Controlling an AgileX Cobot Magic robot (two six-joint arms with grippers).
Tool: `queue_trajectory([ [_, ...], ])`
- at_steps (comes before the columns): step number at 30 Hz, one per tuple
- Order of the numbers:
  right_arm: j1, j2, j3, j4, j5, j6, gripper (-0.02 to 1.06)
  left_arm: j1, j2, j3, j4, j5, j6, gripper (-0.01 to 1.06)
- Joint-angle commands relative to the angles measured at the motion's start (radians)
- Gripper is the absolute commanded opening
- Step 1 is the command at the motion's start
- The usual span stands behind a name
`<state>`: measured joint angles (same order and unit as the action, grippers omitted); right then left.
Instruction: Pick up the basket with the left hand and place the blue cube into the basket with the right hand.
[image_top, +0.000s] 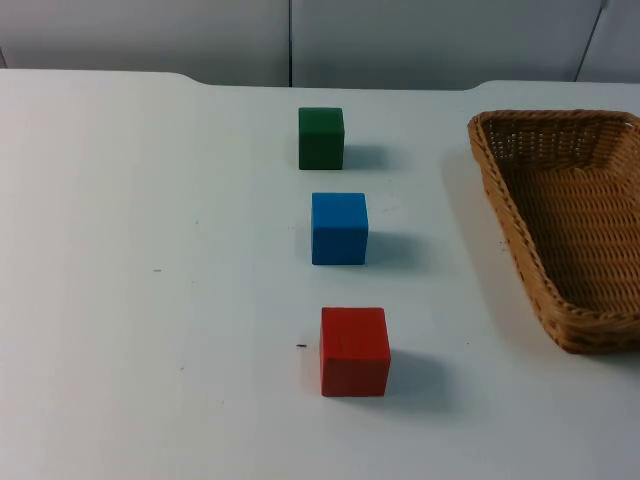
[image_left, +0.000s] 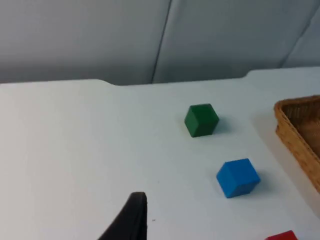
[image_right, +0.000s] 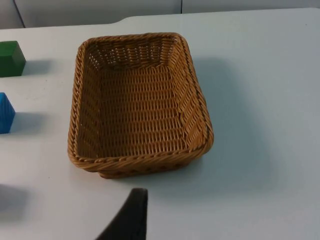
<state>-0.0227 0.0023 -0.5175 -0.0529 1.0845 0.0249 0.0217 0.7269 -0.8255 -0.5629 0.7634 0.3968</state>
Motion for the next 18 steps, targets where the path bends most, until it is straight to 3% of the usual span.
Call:
queue_trajectory([
  [1, -0.005, -0.002, 0.01, 0.002, -0.005, 0.001, 1.04, -0.006, 0.077, -0.01, -0.086, -0.008, 0.062, 1.02],
  [4, -0.005, -0.002, 0.01, 0.002, -0.005, 0.001, 1.04, -0.006, 0.148, -0.01, -0.158, -0.007, 0.121, 1.02],
  [8, -0.005, -0.002, 0.01, 0.002, -0.005, 0.001, 1.04, -0.006, 0.284, -0.01, -0.411, 0.007, 0.333, 1.02],
  [13, -0.005, -0.002, 0.01, 0.002, -0.005, 0.001, 1.04, -0.006, 0.39, -0.01, -0.624, 0.022, 0.493, 1.02],
  [18, -0.005, -0.002, 0.01, 0.002, -0.005, 0.001, 1.04, -0.006, 0.471, -0.014, -0.724, 0.032, 0.566, 1.02],
])
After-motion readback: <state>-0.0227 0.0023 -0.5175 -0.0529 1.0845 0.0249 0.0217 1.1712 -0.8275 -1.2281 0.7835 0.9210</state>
